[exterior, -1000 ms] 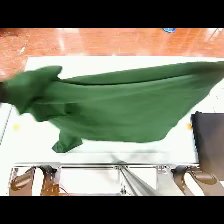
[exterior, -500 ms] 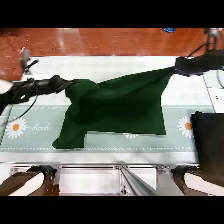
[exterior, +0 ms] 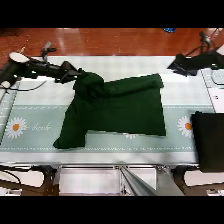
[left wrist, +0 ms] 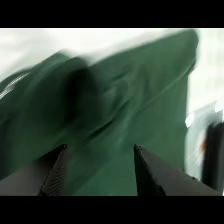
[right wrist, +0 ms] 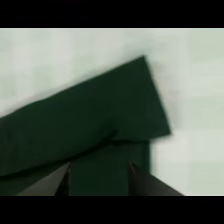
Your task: Fold the shirts.
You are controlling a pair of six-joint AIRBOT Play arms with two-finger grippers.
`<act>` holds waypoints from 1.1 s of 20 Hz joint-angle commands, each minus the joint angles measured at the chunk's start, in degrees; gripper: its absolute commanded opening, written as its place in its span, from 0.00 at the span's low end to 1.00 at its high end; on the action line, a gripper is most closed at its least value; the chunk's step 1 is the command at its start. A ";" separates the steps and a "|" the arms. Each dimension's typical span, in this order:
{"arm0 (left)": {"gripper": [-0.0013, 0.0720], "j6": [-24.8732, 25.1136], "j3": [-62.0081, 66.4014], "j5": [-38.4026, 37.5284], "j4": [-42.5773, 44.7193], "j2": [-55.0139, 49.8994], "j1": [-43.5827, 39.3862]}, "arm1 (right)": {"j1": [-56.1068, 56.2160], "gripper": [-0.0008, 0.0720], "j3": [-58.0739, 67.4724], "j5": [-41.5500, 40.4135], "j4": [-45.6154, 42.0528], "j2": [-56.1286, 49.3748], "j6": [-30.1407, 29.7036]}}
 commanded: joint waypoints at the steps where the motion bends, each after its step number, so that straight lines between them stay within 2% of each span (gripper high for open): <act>1: 0.71 -7.56 4.13 -15.50 15.13 0.11 9.22 | -8.61 0.57 -1.07 12.00 -3.63 2.19 -4.11; 4: 0.71 -7.58 -4.13 -13.94 16.59 3.34 13.86 | -13.84 0.57 -14.99 8.52 -4.63 8.57 -4.11; 7: 0.71 -4.70 -14.34 -12.15 16.24 3.78 13.31 | -16.17 0.57 -30.88 2.16 -0.02 14.60 -7.76; 10: 0.71 -4.31 -20.09 -7.32 14.56 3.61 11.61 | -16.48 0.57 -39.74 0.44 5.20 16.85 -10.21; 12: 0.71 -3.93 -21.03 -5.29 13.51 3.37 9.81 | -16.06 0.57 -42.75 0.39 9.33 16.87 -13.11; 21: 0.70 -3.54 -20.96 -4.94 13.57 -1.20 1.36 | -15.87 0.57 -44.04 0.04 9.31 16.87 -13.79; 22: 0.55 -3.50 -20.87 -5.16 13.60 -1.55 0.98 | -15.85 0.57 -44.06 0.28 9.11 16.85 -13.81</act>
